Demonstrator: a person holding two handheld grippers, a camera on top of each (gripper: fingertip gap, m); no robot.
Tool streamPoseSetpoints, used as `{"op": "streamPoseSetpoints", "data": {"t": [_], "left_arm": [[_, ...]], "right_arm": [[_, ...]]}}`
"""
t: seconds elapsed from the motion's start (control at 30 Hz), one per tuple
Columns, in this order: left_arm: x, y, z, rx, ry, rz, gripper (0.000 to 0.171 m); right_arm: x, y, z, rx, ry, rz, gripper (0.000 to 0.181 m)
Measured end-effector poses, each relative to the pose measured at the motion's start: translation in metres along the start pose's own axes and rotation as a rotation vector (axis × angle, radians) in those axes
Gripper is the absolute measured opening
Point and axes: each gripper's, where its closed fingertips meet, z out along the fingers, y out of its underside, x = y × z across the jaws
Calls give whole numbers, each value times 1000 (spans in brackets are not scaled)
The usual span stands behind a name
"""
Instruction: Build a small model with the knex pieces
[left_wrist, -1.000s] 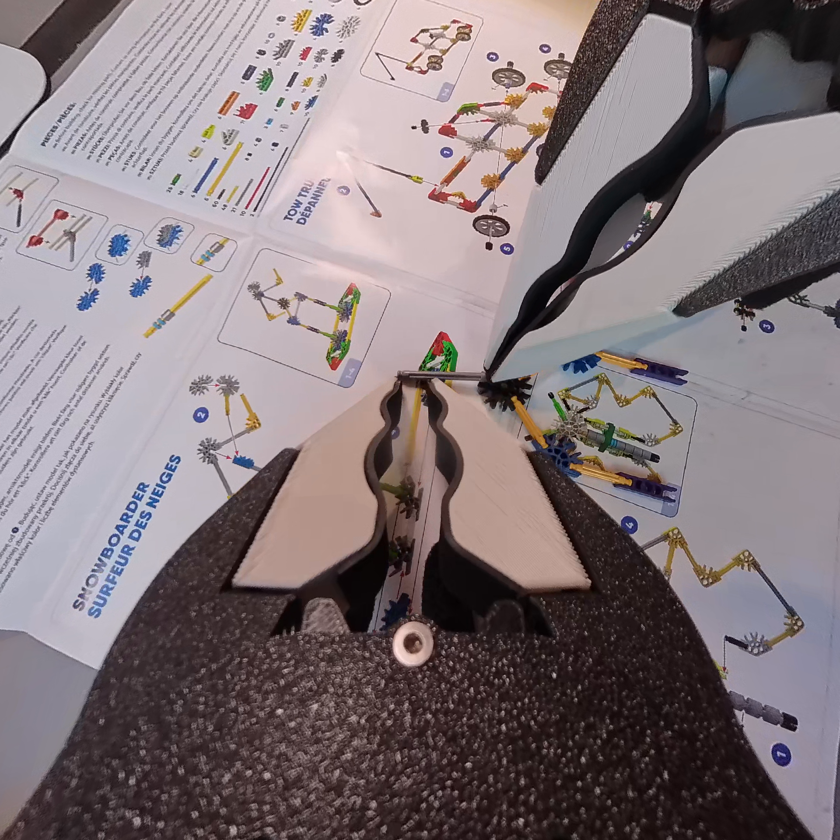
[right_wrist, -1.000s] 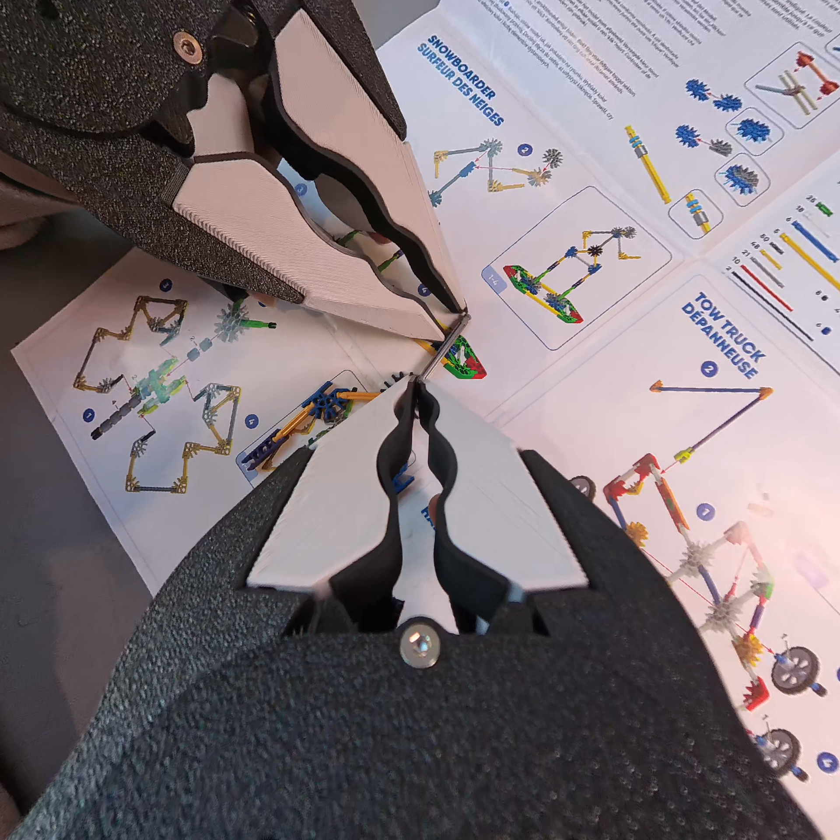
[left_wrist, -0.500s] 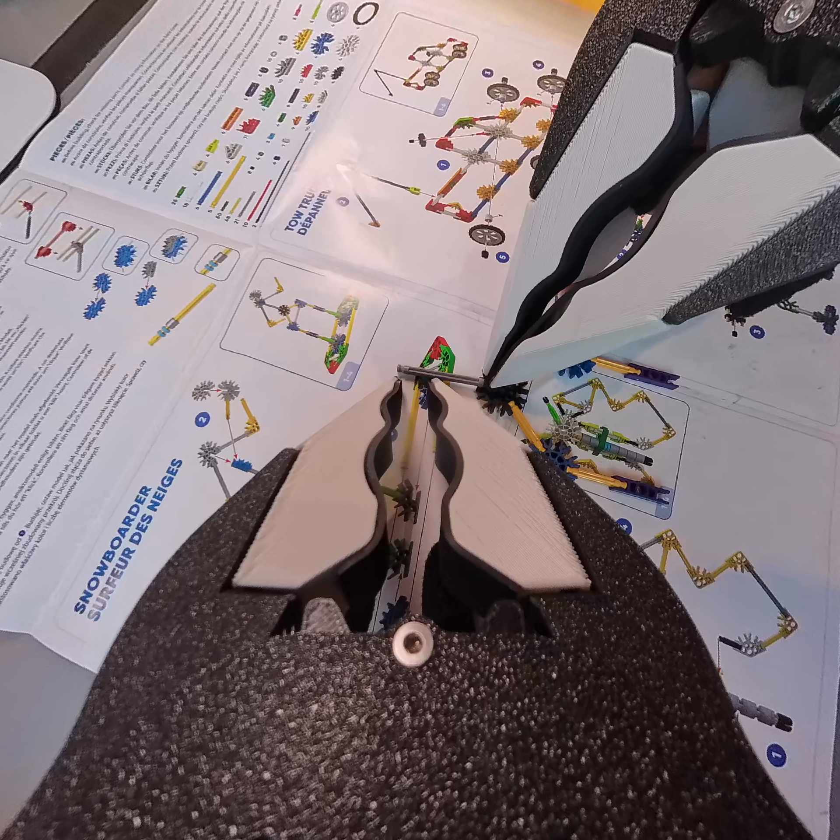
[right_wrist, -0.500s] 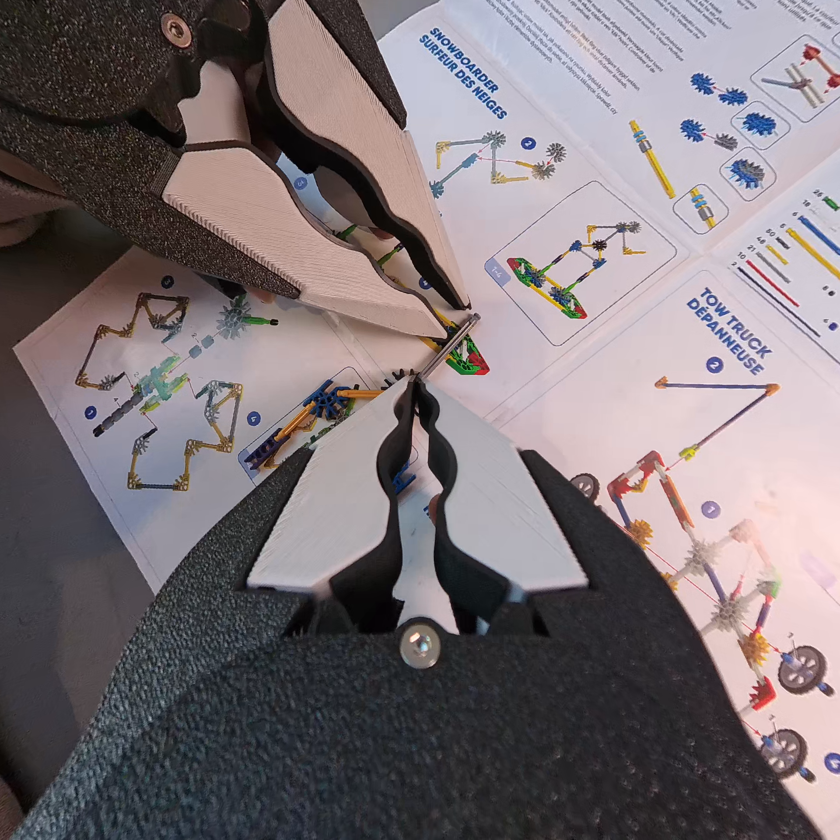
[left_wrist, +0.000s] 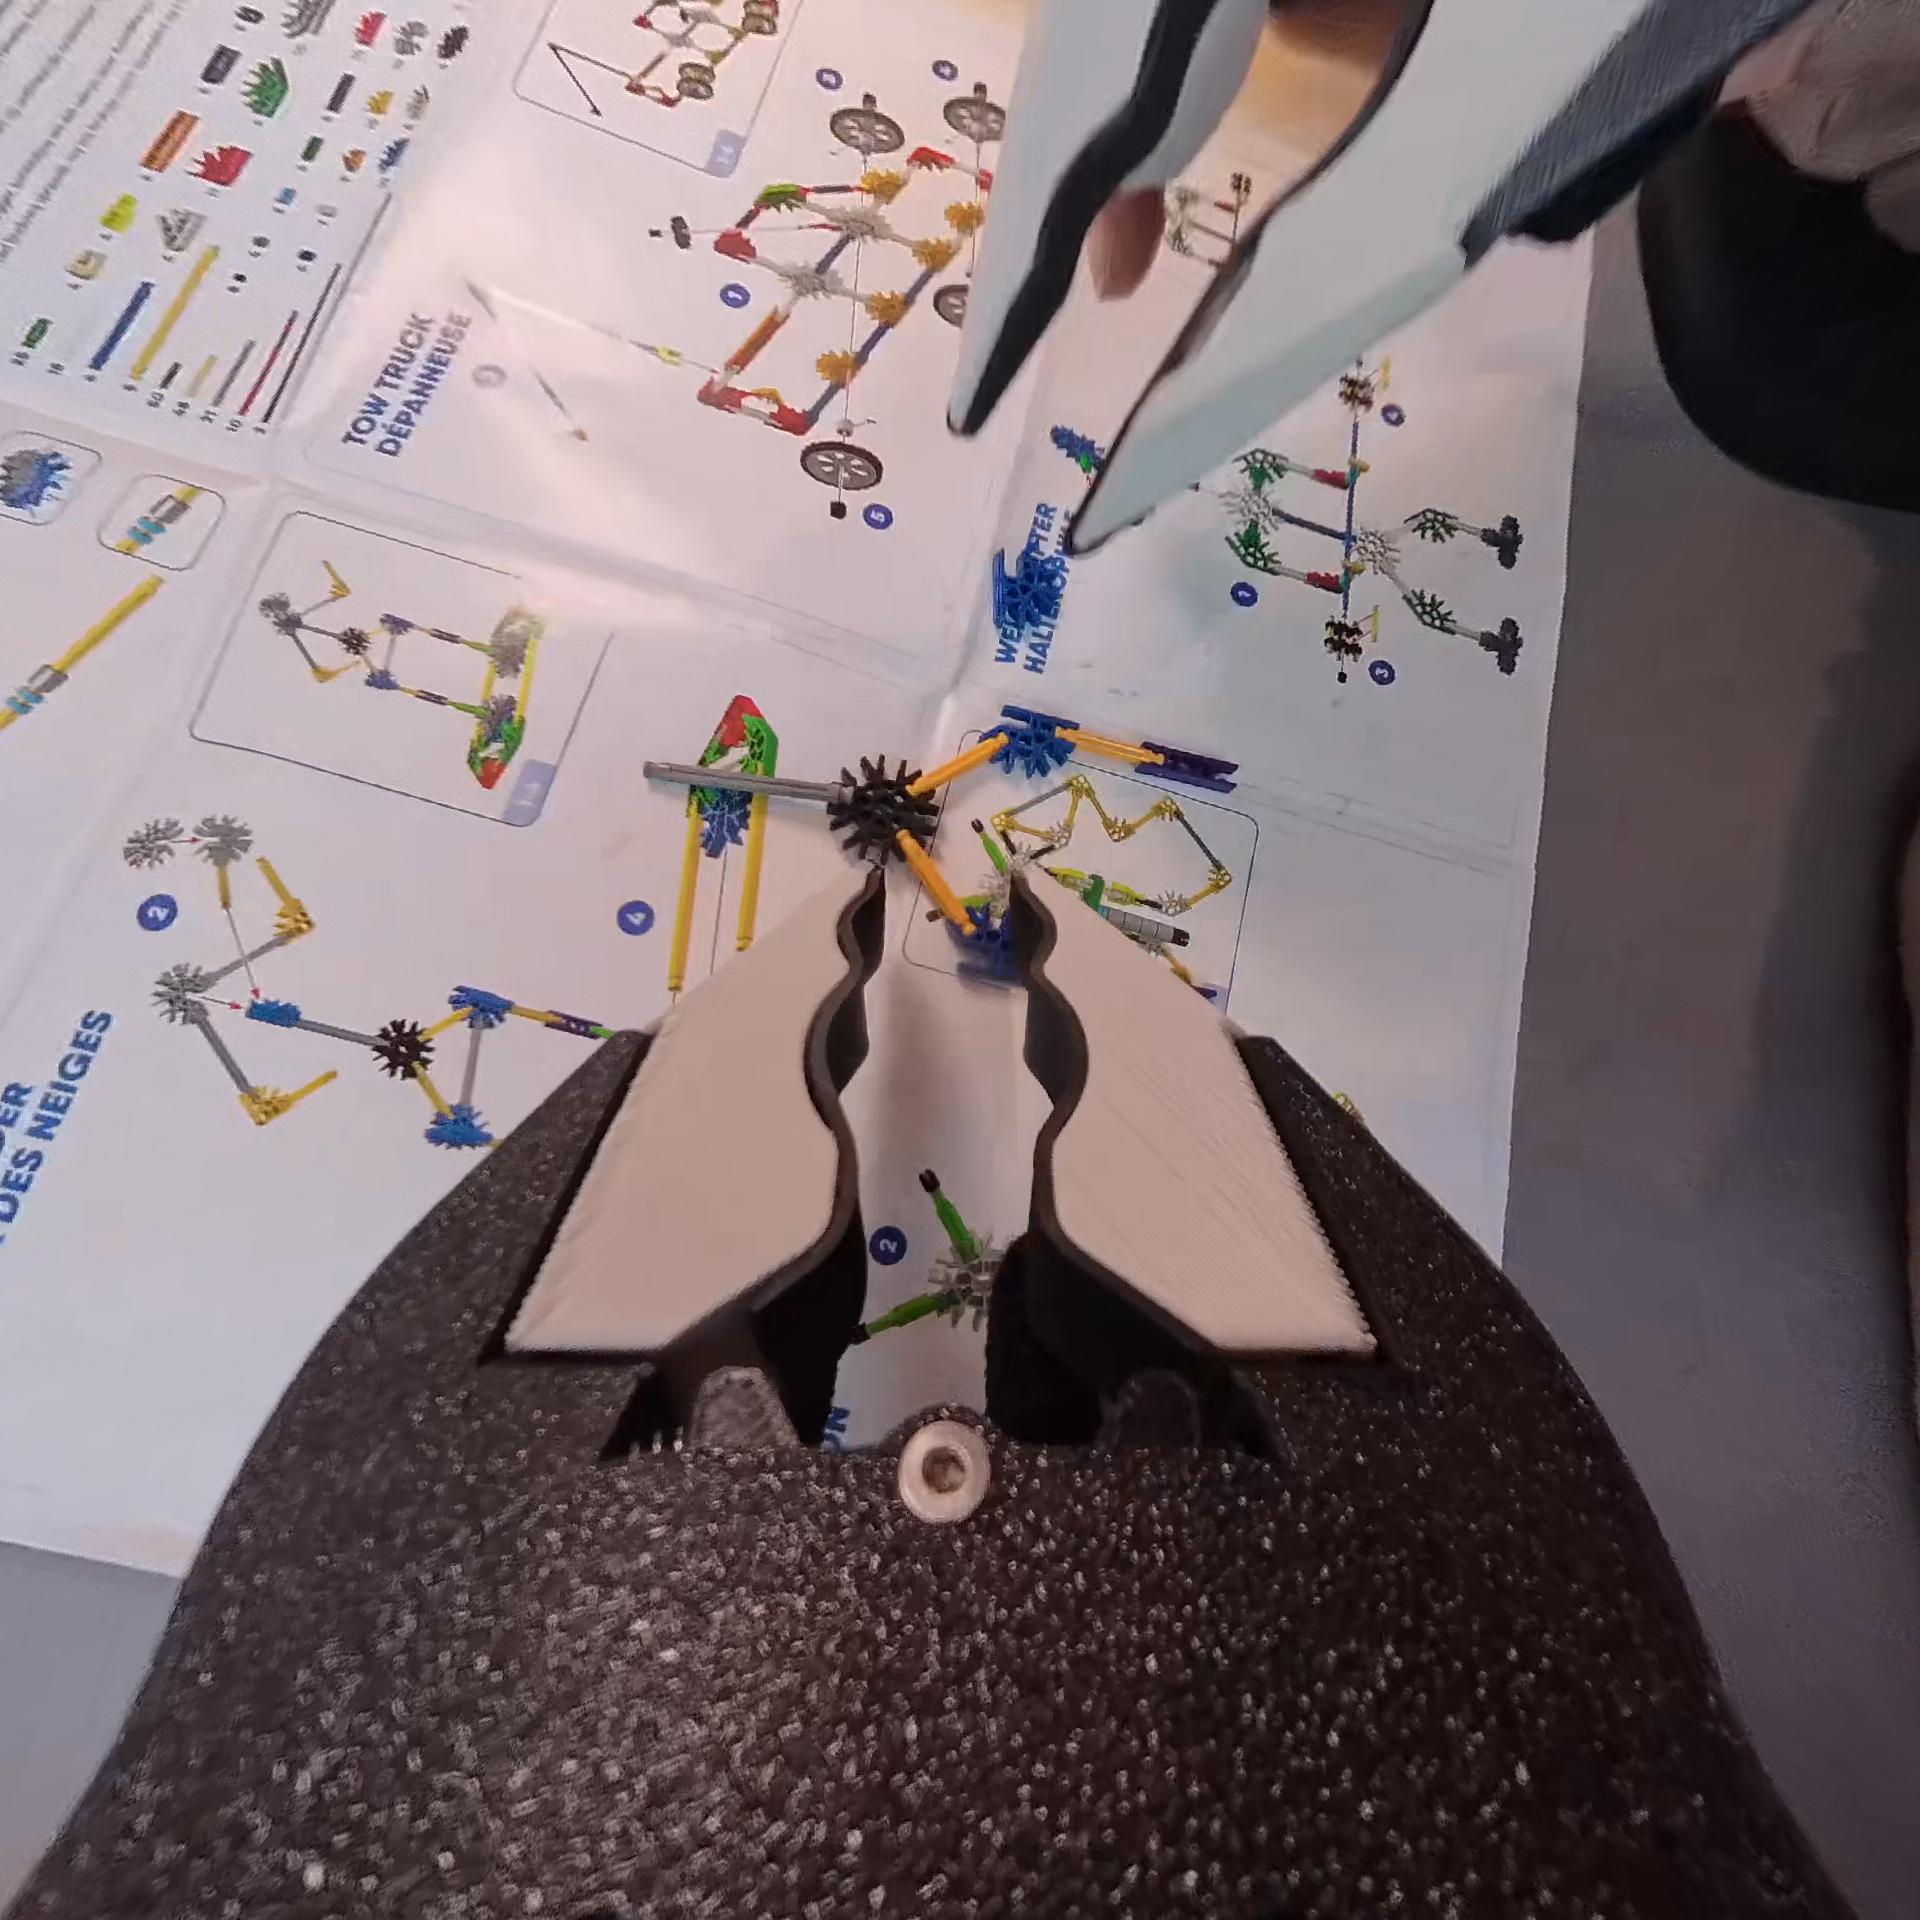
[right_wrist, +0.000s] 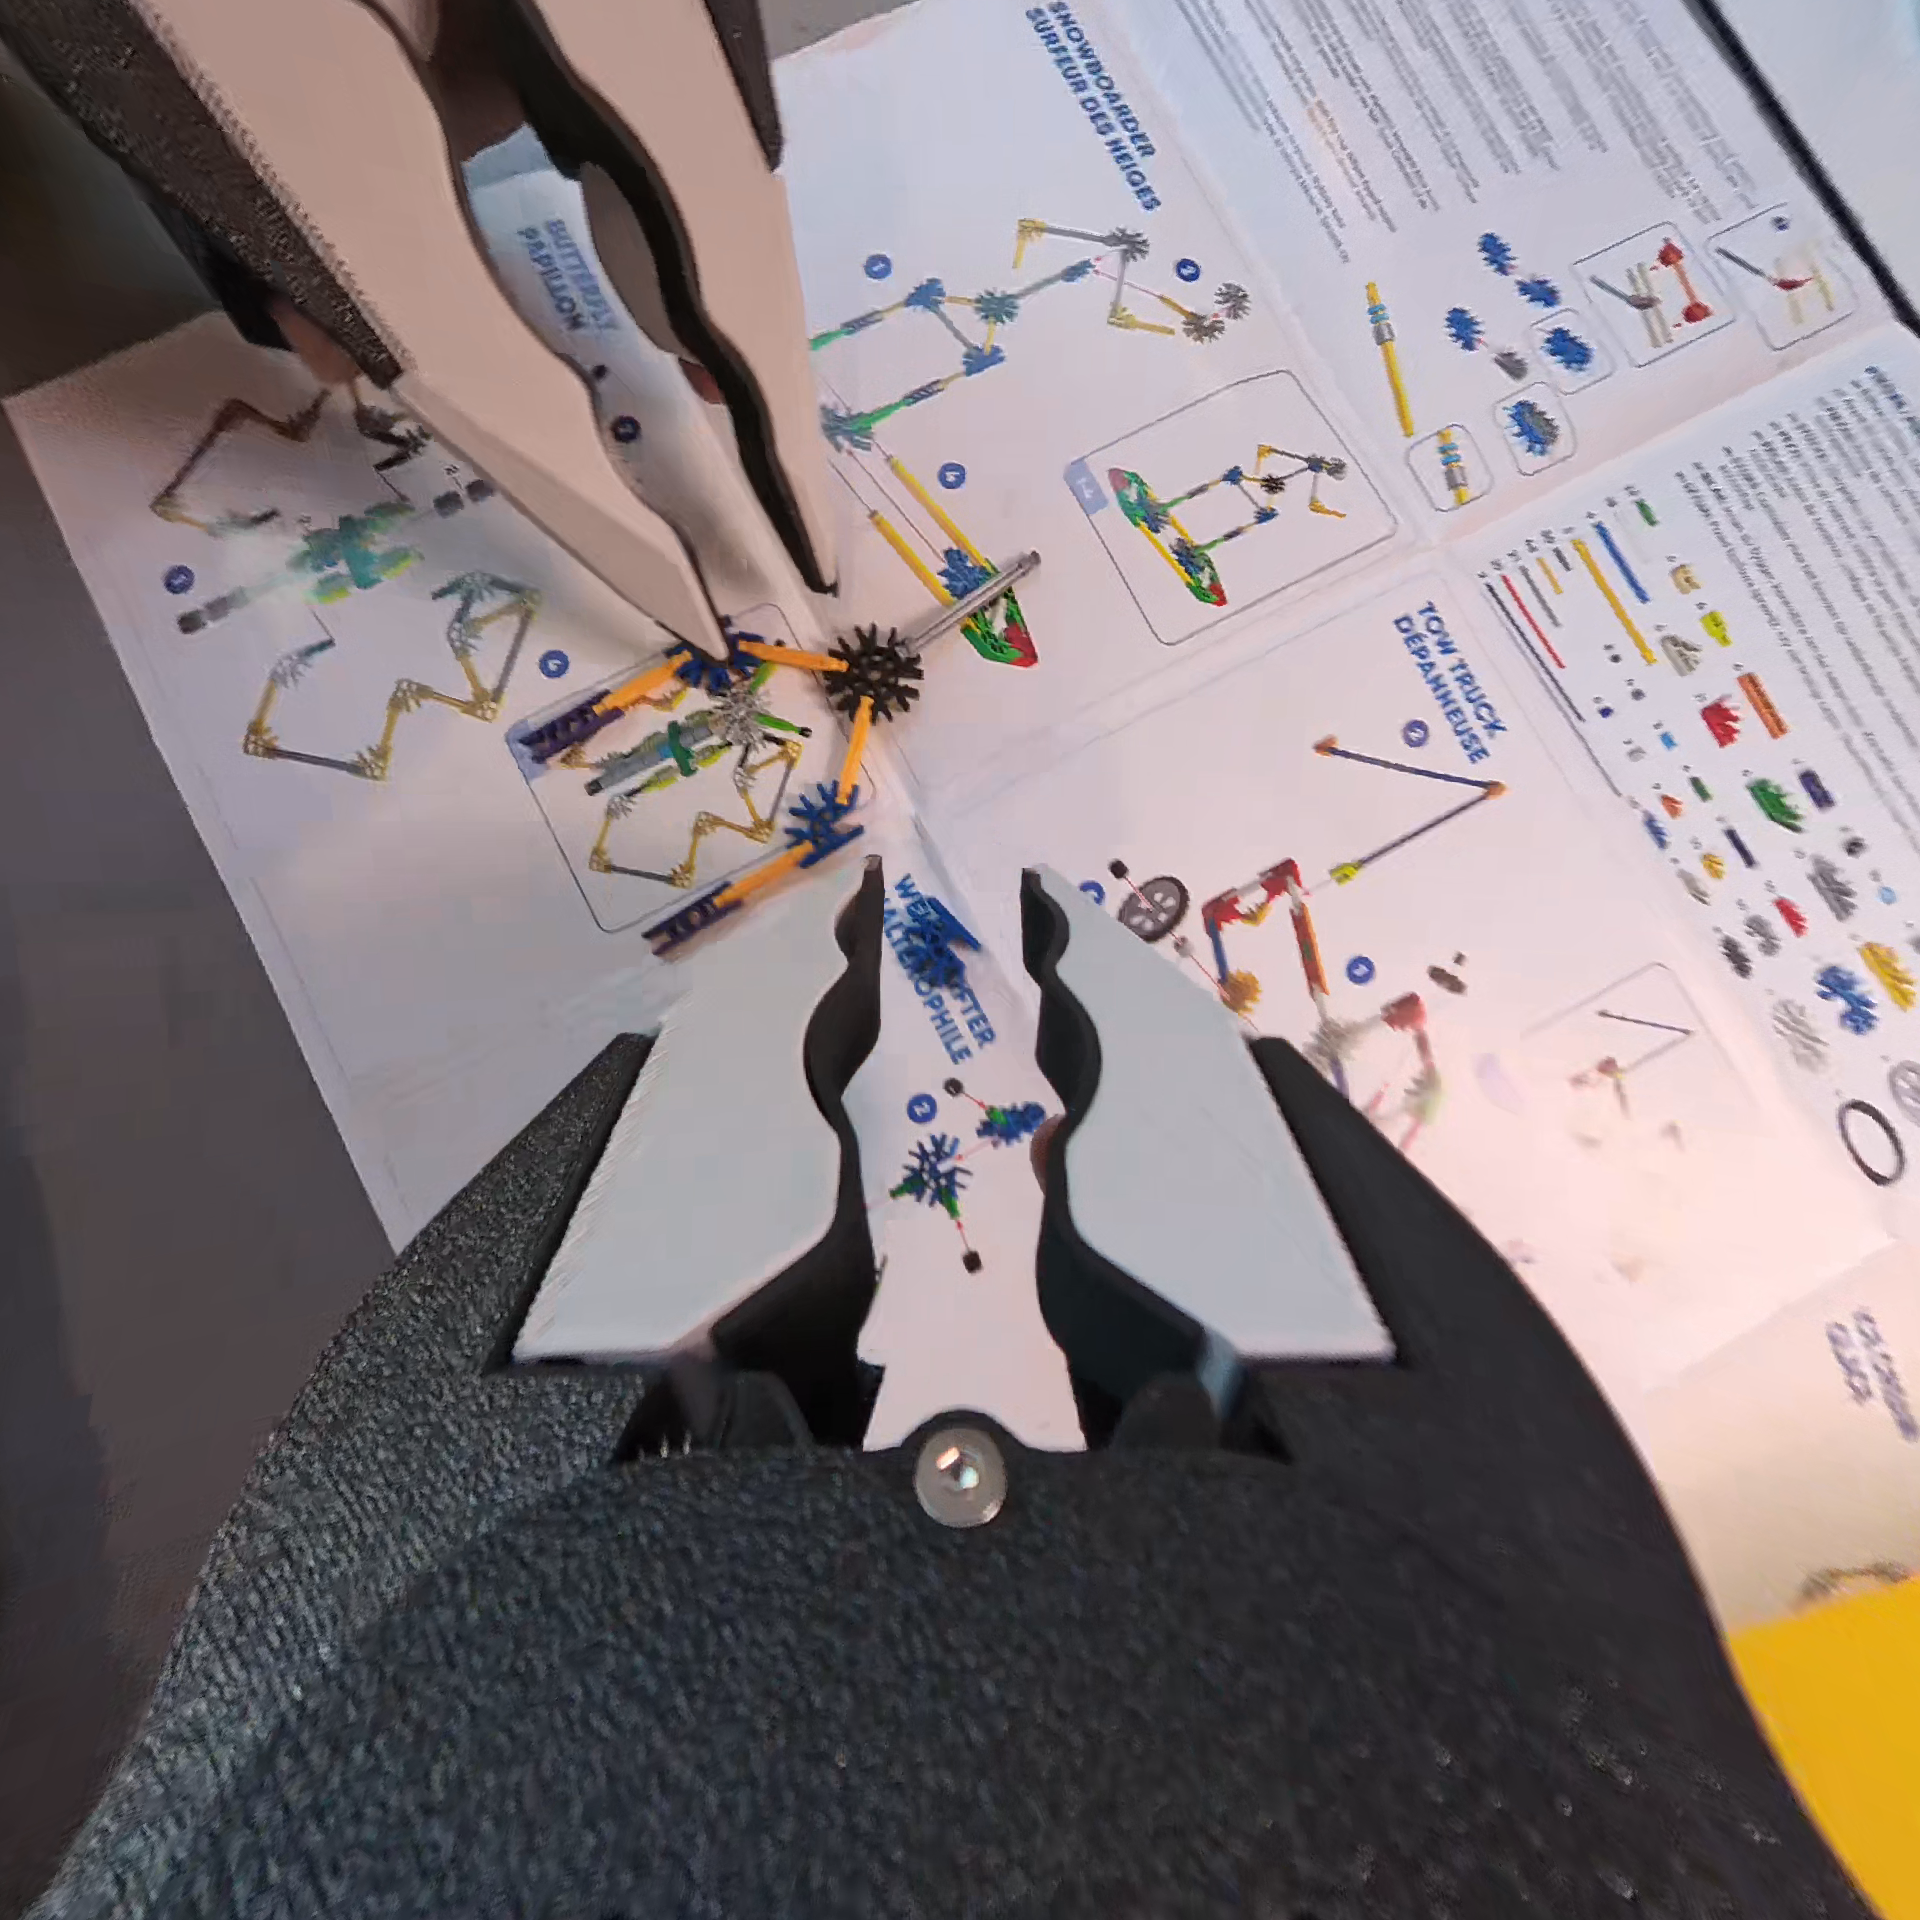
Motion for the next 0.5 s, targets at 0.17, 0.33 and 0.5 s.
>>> {"op": "streamPoseSetpoints", "data": {"t": [0.17,0.33,0.5], "left_arm": [[2,8,13,-81,-53,11,24],[4,12,12,-111,-106,18,11],[19,21,7,-105,-119,-18,9]], "right_arm": [[32,22,-17,-29,67,64,25],[26,40,-10,-76,66,63,28],[33,55,-5,-131,133,49,28]]}}
